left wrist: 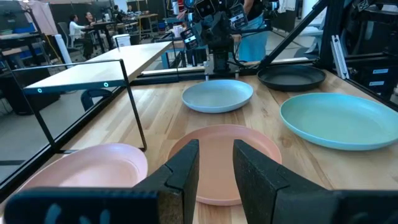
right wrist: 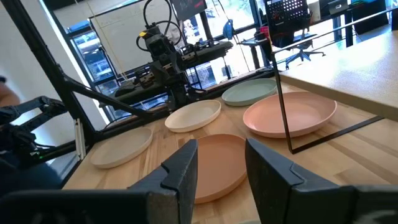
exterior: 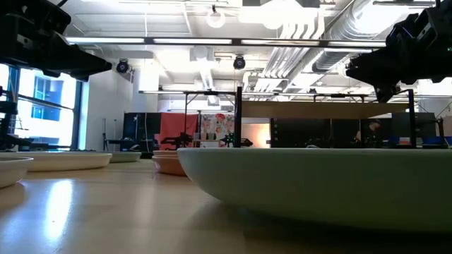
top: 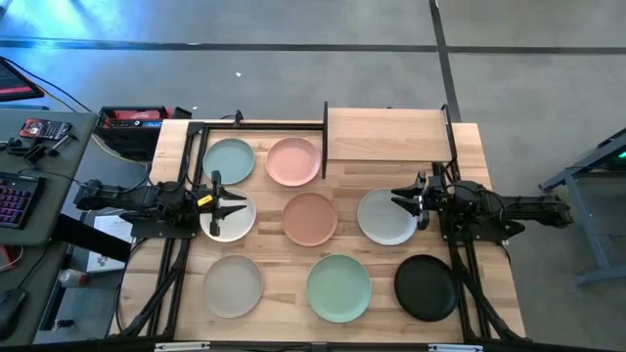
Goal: Place and stack plates onto a shelf
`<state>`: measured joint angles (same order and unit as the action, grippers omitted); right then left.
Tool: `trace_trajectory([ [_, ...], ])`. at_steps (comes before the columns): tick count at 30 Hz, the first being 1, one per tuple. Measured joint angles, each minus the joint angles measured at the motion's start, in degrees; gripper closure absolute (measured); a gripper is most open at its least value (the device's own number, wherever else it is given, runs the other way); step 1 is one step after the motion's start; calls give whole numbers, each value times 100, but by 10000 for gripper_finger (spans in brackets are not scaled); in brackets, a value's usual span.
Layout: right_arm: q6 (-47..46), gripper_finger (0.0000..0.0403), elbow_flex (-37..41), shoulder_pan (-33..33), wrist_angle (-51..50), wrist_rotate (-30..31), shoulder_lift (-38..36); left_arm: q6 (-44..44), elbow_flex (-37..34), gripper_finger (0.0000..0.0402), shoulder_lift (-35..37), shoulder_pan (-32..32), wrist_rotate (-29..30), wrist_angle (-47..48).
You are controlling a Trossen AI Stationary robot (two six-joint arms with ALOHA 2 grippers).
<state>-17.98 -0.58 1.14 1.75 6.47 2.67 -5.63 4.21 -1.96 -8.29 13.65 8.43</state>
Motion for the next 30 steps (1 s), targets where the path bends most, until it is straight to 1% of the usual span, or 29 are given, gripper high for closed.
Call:
trace_trajectory([
  [30,0,285,0,0,0,0,1,0,0,316,0,1,1,0],
])
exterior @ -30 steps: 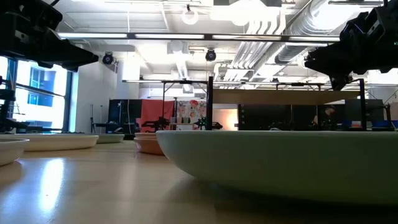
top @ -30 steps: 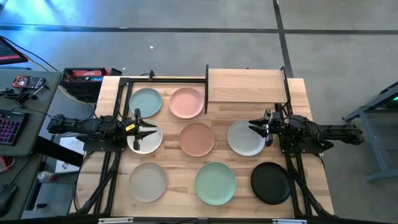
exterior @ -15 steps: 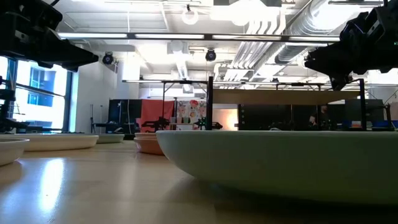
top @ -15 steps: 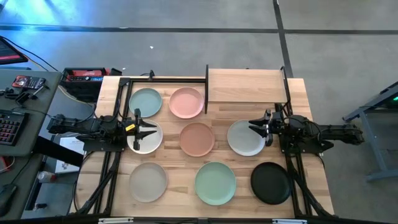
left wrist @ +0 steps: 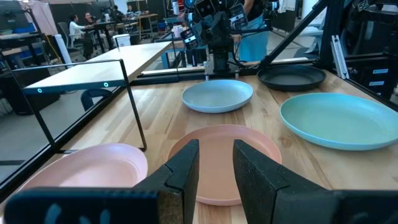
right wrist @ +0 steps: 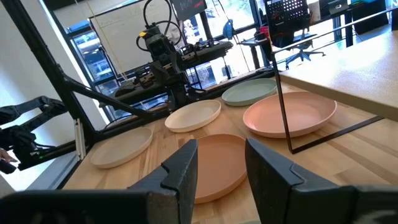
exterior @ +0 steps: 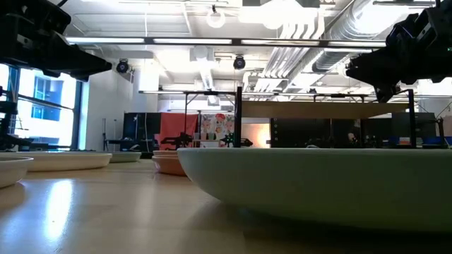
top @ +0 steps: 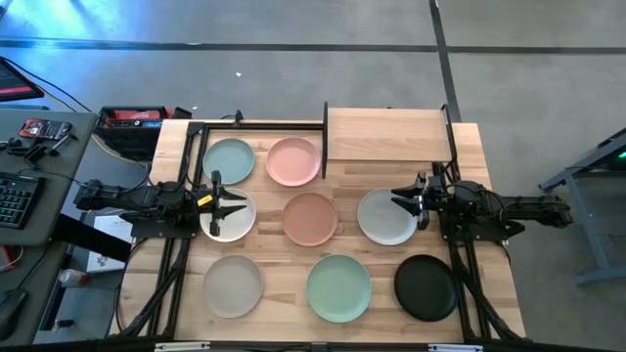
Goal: Place and stack plates onto a shelf
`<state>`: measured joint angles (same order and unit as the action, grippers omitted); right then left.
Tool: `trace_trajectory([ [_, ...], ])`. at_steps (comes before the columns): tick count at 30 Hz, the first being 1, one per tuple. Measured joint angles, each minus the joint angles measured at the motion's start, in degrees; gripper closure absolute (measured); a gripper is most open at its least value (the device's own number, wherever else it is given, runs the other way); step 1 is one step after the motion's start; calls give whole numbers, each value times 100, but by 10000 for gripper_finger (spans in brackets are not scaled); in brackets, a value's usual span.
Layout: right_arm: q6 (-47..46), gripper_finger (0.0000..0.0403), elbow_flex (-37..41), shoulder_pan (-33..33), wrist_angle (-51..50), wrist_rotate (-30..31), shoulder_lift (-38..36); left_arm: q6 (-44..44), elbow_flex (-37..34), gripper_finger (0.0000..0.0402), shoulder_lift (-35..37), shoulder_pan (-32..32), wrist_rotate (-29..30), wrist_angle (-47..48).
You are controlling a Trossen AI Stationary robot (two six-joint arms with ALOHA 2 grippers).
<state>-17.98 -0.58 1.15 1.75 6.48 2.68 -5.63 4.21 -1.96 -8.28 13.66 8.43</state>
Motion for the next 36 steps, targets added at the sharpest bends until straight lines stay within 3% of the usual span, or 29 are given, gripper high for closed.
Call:
trace_trajectory([
  [7,0,285,0,0,0,0,0,56,0,316,-2,-2,1,-4],
  [15,0,285,0,0,0,-1,0,1233,0,316,0,0,1,-7],
  [36,-607,285,0,0,15,49,-2,2701,0,316,0,0,53,-462],
])
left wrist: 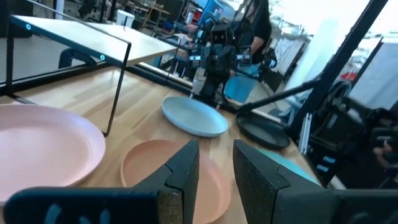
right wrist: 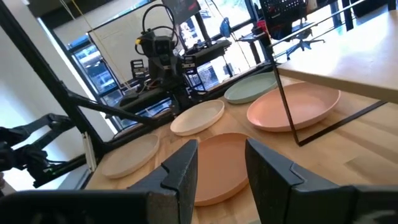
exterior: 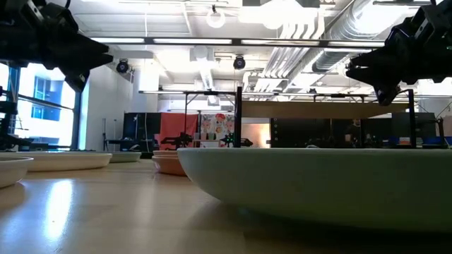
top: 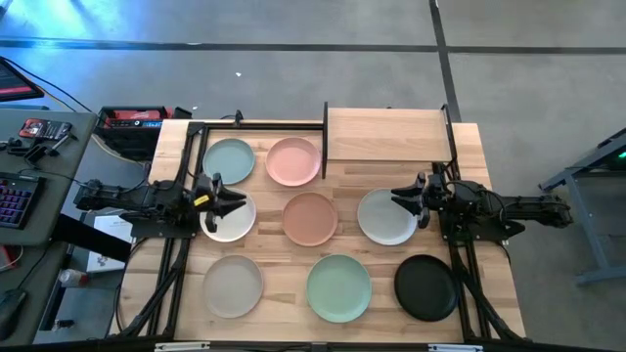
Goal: Place and stack plates onto a shelf
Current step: Put the right white plate on the shelf
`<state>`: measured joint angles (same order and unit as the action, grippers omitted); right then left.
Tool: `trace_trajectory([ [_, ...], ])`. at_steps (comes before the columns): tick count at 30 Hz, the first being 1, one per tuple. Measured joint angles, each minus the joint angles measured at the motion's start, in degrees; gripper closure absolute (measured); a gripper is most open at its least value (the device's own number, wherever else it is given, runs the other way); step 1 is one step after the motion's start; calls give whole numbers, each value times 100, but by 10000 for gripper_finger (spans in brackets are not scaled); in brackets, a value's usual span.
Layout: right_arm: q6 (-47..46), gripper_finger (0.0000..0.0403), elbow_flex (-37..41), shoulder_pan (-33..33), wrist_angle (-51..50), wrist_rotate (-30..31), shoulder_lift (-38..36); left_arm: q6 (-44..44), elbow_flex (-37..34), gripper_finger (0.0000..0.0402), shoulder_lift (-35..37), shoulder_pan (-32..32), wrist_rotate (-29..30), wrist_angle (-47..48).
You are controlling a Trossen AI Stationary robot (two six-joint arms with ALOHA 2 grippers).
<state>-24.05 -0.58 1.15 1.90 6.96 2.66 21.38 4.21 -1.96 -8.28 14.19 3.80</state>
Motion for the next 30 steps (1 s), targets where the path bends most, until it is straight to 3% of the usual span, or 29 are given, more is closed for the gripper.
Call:
trace_trajectory([
  [6,8,285,0,0,224,184,4,-91,0,316,-2,-1,11,-40],
  [12,344,285,-11,0,2025,340,2,16,0,316,-1,-1,12,-106],
  [16,897,285,-441,0,2430,233,2,643,0,316,-1,1,161,-115],
  [23,1875,285,-1846,0,1403,28,366,842,0,316,0,1,495,-112],
  [30,2005,285,-3266,0,-291,278,1545,850,0,316,0,-1,514,-115],
])
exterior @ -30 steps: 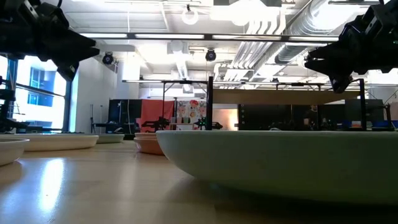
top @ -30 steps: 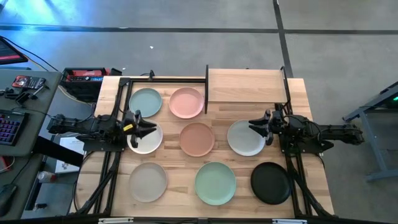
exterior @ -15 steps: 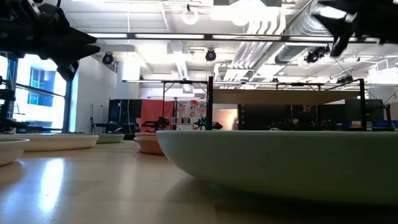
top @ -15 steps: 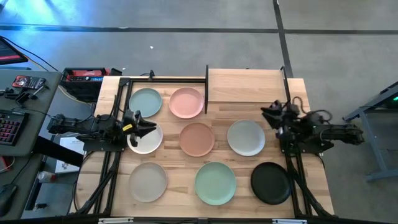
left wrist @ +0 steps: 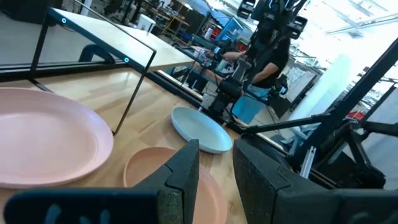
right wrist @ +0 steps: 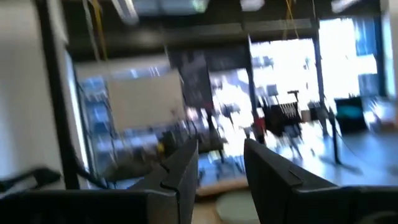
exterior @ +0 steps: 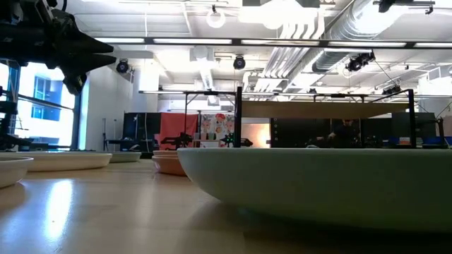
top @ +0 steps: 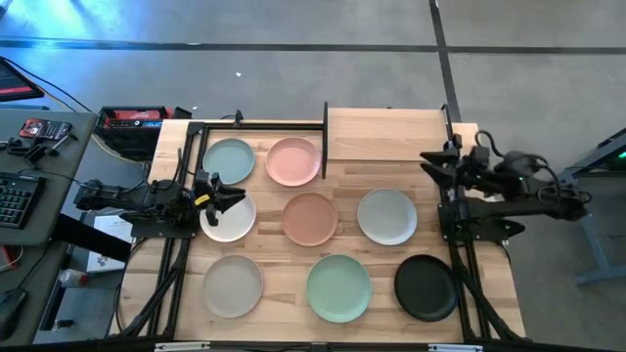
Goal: Place and stack plates onto a shelf
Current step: Put the right white plate on the shelf
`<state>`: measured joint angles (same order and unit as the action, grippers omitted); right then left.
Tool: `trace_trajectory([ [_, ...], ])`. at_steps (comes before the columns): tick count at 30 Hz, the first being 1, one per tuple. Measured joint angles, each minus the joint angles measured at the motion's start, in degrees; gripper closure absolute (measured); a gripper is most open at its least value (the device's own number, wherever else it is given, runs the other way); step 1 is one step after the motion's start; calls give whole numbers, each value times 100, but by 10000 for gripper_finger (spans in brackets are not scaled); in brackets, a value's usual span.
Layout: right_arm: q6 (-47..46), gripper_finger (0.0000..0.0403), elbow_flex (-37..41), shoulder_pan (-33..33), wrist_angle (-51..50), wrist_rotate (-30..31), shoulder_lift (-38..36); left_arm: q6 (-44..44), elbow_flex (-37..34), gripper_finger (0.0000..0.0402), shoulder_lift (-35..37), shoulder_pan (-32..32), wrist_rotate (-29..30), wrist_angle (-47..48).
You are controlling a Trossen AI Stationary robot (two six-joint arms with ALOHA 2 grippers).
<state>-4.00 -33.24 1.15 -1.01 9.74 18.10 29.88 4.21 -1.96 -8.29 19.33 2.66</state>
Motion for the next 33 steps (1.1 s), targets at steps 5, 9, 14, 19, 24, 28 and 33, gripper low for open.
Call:
trace_trajectory([
  [5,-811,285,-673,0,-1430,283,909,12,0,316,-2,2,0,0],
  [9,-1588,285,-958,-3,-2453,174,1604,12,-1,316,-1,2,-2,0],
  [14,-2321,285,-1005,-4,-3075,-502,2395,224,-1,316,-1,2,-2,0],
  [19,-2716,285,-1009,-23,-3206,-1184,3079,217,0,316,-1,1,3,2],
  [24,-2720,285,-1009,-243,-3308,-1418,3731,200,0,316,-2,1,6,2],
  [28,-2914,285,-1009,-532,-3308,-1435,4212,201,-1,316,-2,1,9,2],
  [33,-3097,285,-1009,-830,-3308,-1205,4793,202,0,316,0,0,11,4],
])
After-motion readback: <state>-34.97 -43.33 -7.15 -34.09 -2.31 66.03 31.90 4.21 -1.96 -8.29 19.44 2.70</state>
